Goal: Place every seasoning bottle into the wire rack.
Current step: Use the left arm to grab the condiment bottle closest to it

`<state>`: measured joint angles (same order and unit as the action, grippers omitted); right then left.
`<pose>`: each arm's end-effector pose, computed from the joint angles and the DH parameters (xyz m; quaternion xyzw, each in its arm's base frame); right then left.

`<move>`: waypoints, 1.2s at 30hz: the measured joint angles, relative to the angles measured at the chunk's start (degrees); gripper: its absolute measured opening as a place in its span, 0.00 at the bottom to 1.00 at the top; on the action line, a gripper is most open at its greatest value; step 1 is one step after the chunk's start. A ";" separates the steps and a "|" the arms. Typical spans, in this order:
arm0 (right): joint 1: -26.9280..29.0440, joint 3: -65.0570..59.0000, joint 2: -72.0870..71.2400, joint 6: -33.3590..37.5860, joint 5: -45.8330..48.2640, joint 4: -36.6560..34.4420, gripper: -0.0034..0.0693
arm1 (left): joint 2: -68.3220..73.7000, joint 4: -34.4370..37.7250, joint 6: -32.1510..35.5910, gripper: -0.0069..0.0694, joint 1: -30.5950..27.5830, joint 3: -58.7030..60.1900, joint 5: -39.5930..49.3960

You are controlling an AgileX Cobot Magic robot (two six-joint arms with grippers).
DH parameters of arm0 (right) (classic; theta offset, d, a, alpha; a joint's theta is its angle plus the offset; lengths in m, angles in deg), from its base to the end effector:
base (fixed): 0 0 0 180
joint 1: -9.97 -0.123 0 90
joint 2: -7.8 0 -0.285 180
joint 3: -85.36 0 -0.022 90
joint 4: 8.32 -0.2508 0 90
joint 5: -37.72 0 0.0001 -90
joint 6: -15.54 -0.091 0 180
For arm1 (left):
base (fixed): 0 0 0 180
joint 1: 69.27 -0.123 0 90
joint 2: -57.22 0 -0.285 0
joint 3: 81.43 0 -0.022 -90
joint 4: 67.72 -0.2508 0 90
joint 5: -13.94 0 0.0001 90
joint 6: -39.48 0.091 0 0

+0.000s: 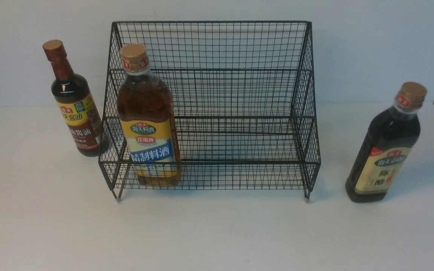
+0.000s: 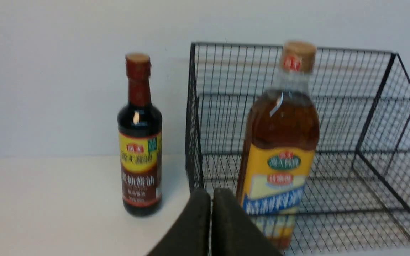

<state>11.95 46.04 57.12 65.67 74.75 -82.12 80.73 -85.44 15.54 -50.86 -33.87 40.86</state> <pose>0.1391 0.0479 0.3535 -0.0516 0.7562 0.3252 0.5654 0.0592 -0.0065 0.3280 0.0218 0.7476 -0.1011 0.6561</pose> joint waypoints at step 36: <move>0.00 0.00 0.00 0.37 5.51 0.59 0.03 | 49.28 -62.65 -62.84 0.10 -29.98 -20.11 -49.36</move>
<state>11.95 46.04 57.12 66.04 80.25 -81.53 130.01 -148.09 -47.30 -80.85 -53.98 -8.50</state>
